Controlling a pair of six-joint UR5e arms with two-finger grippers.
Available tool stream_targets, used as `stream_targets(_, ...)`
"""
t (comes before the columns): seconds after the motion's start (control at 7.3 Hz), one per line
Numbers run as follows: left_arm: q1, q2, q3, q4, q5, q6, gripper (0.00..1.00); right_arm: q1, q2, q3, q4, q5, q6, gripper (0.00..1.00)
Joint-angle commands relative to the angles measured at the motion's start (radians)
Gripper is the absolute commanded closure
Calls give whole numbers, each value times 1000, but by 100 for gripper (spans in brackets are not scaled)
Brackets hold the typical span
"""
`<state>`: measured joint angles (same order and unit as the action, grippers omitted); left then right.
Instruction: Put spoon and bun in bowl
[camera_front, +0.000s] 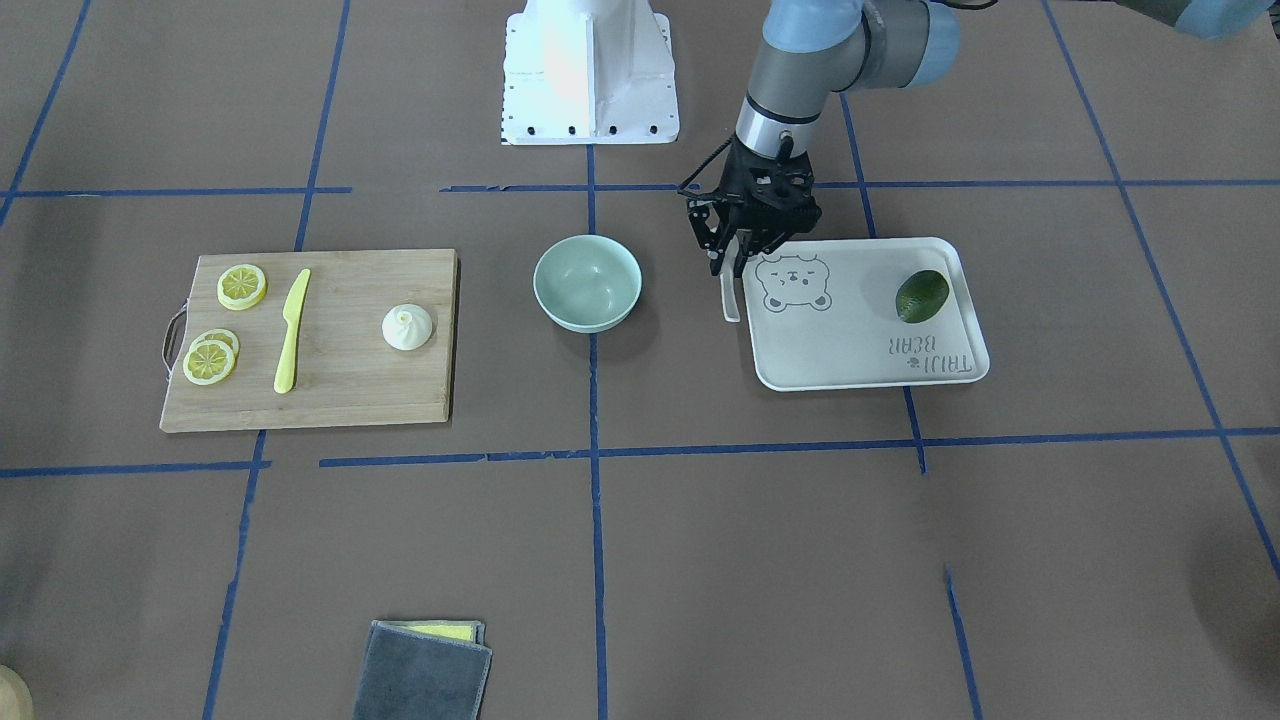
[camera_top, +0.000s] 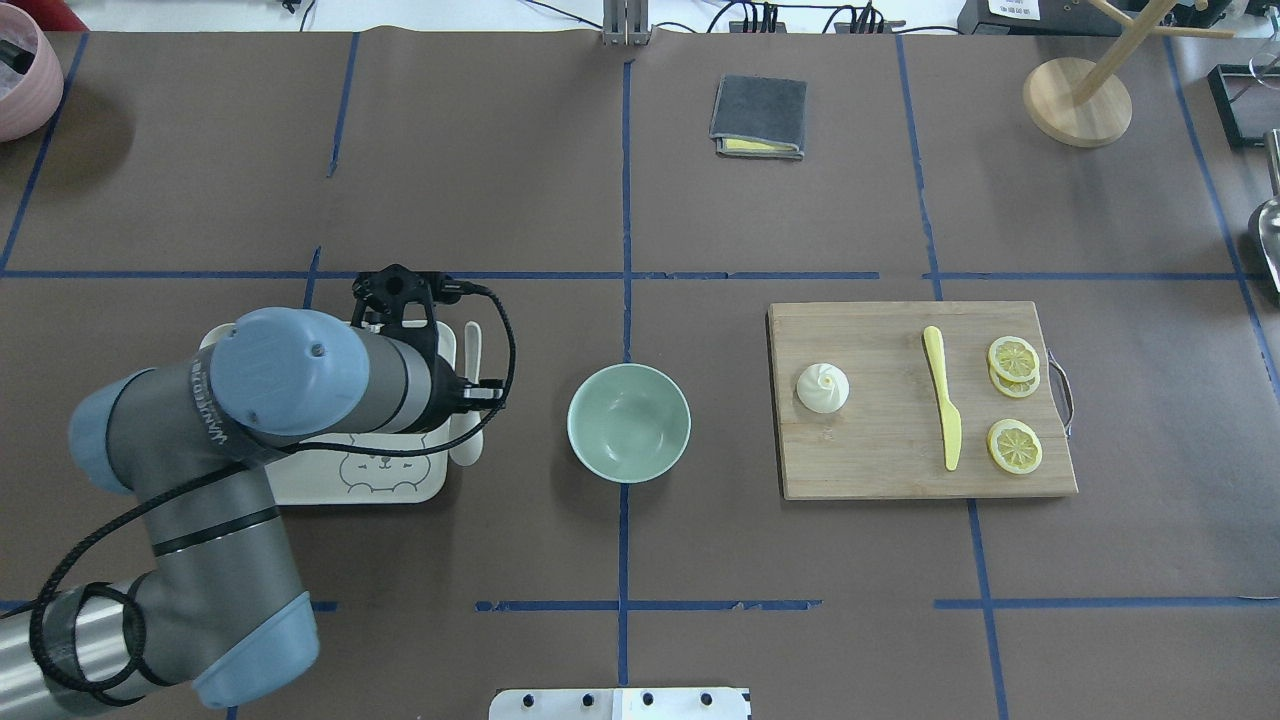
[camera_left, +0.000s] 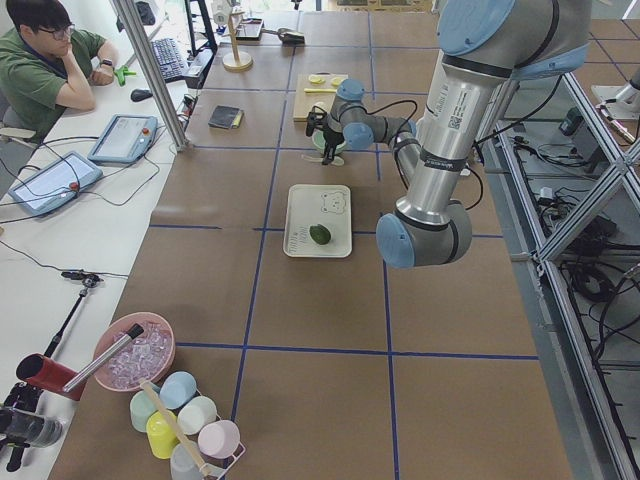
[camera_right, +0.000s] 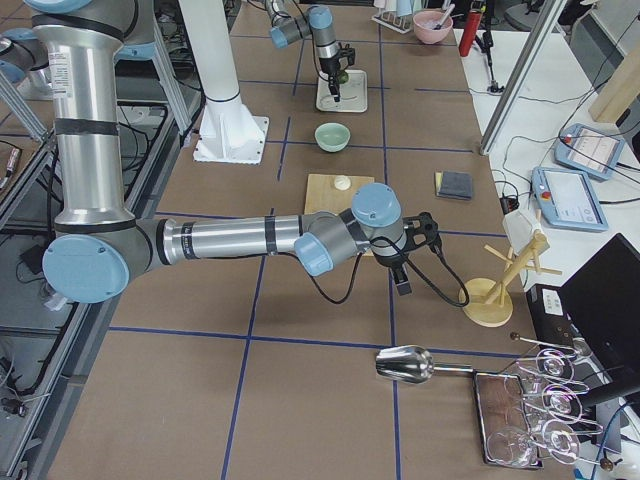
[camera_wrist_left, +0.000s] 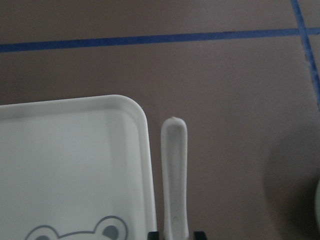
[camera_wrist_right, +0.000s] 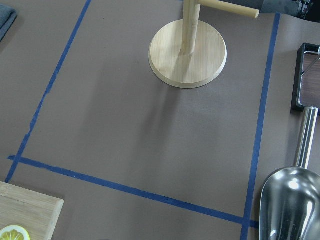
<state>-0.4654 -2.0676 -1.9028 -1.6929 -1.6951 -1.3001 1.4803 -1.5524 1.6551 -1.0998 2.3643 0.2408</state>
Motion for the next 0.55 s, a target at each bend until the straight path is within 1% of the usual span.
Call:
stream_targets(0.0,10,-231,138,97,-17,-173,100,0,0,0,1,1,0,0)
stream_targets(0.14,20,-331,260,98,-15,-229,100,0,-2,-1,0,1,0,0)
stream_targets(0.27,39,-342,313,85,-11,-252,100,0,-2,-2,0,1,0,0)
stream_targets(0.41,45,-333,315,82,-11,-251,100,0,-2,-2,0,1,0,0)
